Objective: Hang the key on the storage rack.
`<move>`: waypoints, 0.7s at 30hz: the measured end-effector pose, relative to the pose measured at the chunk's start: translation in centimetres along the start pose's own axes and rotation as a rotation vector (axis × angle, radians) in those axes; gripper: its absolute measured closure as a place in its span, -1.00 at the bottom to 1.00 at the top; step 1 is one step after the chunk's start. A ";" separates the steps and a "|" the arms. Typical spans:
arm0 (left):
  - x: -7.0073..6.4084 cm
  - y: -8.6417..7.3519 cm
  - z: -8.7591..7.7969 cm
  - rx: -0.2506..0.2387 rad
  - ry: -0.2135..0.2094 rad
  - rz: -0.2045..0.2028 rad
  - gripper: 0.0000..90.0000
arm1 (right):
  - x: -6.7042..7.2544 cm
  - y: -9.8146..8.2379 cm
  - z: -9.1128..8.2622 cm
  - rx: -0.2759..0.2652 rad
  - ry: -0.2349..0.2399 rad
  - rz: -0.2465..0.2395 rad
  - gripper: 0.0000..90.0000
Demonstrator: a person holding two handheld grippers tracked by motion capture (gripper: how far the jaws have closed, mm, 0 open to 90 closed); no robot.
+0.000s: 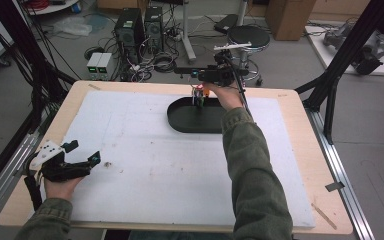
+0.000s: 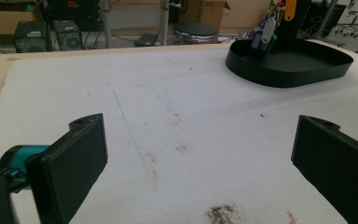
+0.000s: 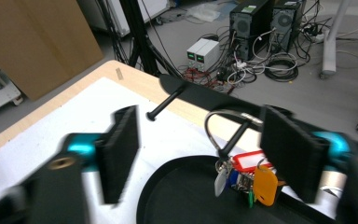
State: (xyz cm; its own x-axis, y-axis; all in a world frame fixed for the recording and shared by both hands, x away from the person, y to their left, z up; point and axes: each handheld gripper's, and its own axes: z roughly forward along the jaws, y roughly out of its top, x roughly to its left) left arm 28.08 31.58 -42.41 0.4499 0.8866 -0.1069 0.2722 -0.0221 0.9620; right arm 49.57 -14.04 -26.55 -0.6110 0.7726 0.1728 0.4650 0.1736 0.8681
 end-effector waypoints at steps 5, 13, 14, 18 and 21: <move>0.0 0.1 -0.1 -0.012 -0.010 -0.007 -0.91 | 1.7 -0.1 -1.0 0.032 -0.020 -0.024 -0.99; 0.1 0.1 -0.1 -0.024 -0.016 -0.020 -0.91 | 3.4 -0.3 -2.3 0.021 -0.047 -0.056 -0.99; 0.1 0.1 -0.1 -0.024 -0.015 -0.020 -0.91 | 3.5 -0.5 -2.4 0.017 -0.052 -0.059 -0.99; 0.2 0.1 -0.1 -0.026 -0.014 -0.023 -0.91 | 3.8 -1.3 -2.8 0.032 -0.057 -0.073 -0.99; 0.2 0.2 0.0 -0.026 -0.016 -0.025 -0.91 | 4.0 -1.8 -3.2 0.011 -0.049 -0.077 -0.99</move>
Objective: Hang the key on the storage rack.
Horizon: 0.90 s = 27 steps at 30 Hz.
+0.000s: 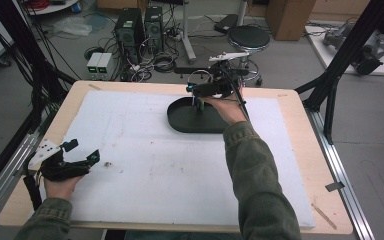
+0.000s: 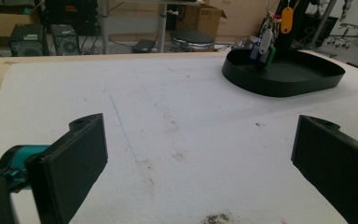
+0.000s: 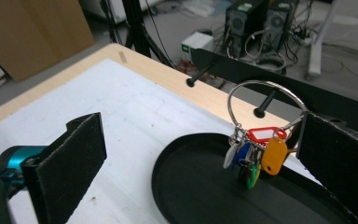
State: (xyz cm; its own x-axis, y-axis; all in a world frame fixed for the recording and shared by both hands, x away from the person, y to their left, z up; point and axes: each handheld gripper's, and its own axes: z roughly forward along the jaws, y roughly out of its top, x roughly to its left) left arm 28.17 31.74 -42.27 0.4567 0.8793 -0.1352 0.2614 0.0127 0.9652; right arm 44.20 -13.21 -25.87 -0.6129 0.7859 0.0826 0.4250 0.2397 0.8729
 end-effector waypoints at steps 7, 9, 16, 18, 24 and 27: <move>0.0 0.0 0.1 0.003 -0.005 -0.008 -0.91 | 0.3 -1.4 -1.8 -0.014 -0.044 -0.020 -0.99; 0.0 0.0 0.1 0.003 -0.004 -0.008 -0.91 | 0.0 -2.0 -2.3 -0.009 -0.059 -0.013 -0.99; 0.0 0.0 0.1 -0.003 -0.003 -0.012 -0.91 | -1.5 -3.7 -4.9 -0.074 -0.078 0.025 -0.99; 0.0 0.0 0.0 -0.001 -0.003 -0.011 -0.91 | -1.9 -4.1 -5.5 -0.077 -0.091 0.025 -0.99; -0.1 0.1 0.0 0.001 0.000 -0.010 -0.91 | -2.9 -6.0 -6.7 -0.078 -0.117 0.044 -0.99; -0.1 0.1 0.0 0.002 0.001 -0.007 -0.91 | -3.1 -6.6 -7.0 -0.084 -0.114 0.048 -0.99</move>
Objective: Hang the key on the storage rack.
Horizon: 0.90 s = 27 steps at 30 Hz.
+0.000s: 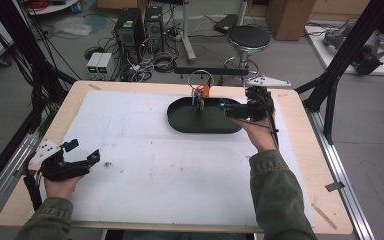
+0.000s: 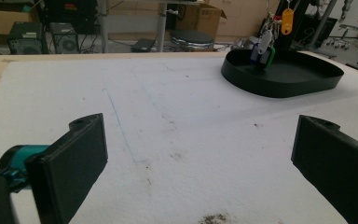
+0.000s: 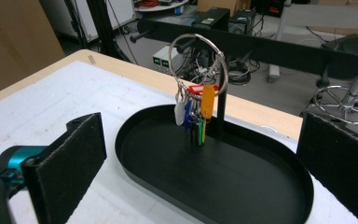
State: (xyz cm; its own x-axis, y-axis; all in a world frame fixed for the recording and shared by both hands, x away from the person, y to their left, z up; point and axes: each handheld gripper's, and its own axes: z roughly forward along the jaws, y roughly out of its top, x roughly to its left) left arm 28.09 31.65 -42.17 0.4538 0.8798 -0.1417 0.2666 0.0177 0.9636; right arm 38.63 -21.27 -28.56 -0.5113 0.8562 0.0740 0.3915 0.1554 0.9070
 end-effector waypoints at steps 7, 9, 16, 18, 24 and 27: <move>-0.1 0.0 0.0 0.002 0.000 -0.001 -0.91 | -1.3 -1.8 -0.9 -0.001 -0.046 0.004 -0.99; -0.1 0.0 0.0 0.003 -0.001 0.000 -0.91 | -1.6 -2.3 -1.0 0.004 -0.056 0.004 -0.99; -0.1 0.0 0.0 0.002 -0.002 0.000 -0.91 | -2.1 -4.2 -1.2 0.042 -0.081 -0.004 -0.99; -0.1 0.0 0.0 0.002 -0.002 0.000 -0.91 | -2.2 -4.4 -1.3 0.046 -0.082 -0.004 -0.99; -0.1 0.0 0.0 0.001 -0.001 -0.002 -0.91 | -2.5 -5.7 -1.4 0.067 -0.105 -0.024 -0.99; 0.0 0.0 0.0 0.001 -0.001 -0.002 -0.91 | -2.5 -6.6 -1.6 0.081 -0.113 -0.028 -0.99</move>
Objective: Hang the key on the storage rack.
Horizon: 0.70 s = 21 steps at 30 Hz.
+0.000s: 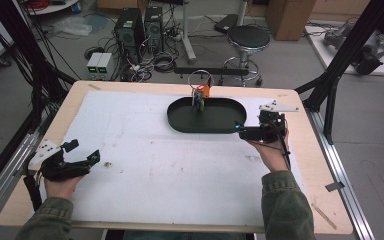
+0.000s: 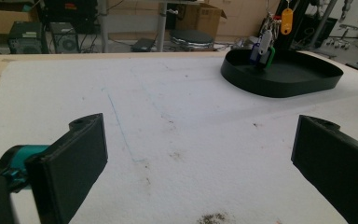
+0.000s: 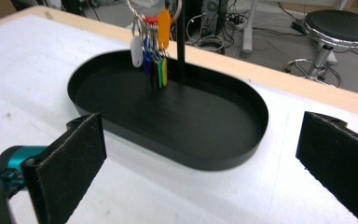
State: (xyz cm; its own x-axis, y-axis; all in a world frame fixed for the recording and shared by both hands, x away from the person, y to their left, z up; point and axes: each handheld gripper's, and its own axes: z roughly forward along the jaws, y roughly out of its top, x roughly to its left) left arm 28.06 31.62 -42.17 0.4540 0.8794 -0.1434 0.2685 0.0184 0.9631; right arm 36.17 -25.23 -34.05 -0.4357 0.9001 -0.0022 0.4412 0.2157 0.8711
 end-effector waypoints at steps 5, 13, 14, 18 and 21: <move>0.0 0.0 0.0 0.000 0.000 0.000 -0.91 | -0.4 -1.6 -0.1 0.017 -0.009 0.015 -0.99; -0.1 0.0 0.0 -0.001 0.000 -0.003 -0.91 | -0.3 -3.1 -0.9 0.014 -0.026 0.013 -0.99; 0.0 0.0 0.0 -0.002 -0.001 -0.003 -0.91 | -0.3 -3.1 -0.9 0.014 -0.026 0.013 -0.99; 0.0 0.0 0.0 -0.001 0.000 -0.002 -0.91 | -0.5 -4.1 -1.1 0.013 -0.028 0.031 -0.99; 0.0 0.0 0.0 -0.001 0.001 -0.003 -0.91 | -0.5 -4.6 -1.3 0.007 -0.031 0.031 -0.99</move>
State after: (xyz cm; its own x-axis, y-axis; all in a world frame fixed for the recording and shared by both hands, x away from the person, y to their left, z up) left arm 28.08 31.57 -42.17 0.4528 0.8796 -0.1458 0.2691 0.0211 0.9629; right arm 33.33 -27.21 -37.41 -0.3978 0.9174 0.0094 0.4592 0.1903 0.8677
